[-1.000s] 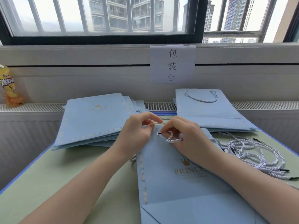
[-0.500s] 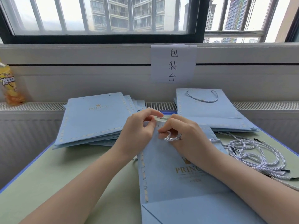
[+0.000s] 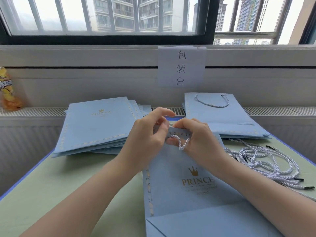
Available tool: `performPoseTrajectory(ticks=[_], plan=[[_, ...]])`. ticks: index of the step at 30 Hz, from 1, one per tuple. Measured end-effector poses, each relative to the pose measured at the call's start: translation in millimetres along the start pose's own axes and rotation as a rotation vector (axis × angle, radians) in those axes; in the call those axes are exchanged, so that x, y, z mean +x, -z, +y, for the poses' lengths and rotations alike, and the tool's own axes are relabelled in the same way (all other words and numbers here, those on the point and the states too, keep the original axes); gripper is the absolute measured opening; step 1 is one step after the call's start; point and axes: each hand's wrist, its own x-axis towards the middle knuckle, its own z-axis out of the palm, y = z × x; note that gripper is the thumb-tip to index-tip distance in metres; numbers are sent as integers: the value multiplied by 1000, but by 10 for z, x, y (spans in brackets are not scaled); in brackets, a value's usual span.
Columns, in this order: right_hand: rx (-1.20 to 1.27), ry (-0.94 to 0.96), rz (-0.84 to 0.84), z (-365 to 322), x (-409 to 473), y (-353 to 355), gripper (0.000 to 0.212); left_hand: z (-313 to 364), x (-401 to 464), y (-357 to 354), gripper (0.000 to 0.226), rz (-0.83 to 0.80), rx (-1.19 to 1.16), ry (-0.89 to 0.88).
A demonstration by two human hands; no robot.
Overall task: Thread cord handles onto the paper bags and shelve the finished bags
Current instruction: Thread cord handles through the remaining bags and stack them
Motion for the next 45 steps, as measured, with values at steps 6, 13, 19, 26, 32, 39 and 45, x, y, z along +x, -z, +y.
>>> performPoseTrajectory(ticks=[6,13,19,26,32,39,45], plan=[[-30,38,-19,23,-17,-26,19,14,52,10,40,-56,174,131],[-135,118,-35,23,-11,-80,25,-5,69,20,46,-70,150,206],[-141,132,-76,41,-35,-62,25,-38,79,14,54,-51,111,287],[-182,139,-46,-8,-35,-67,26,-23,85,20,65,-48,67,305],[-152,135,-60,4,-32,-49,33,-30,91,24,67,-11,126,238],[12,-9,-115,-16,75,188,24,-69,61,51,50,2,480,101],[-115,-67,-552,-6,33,185,20,-195,29,48,44,-110,746,157]])
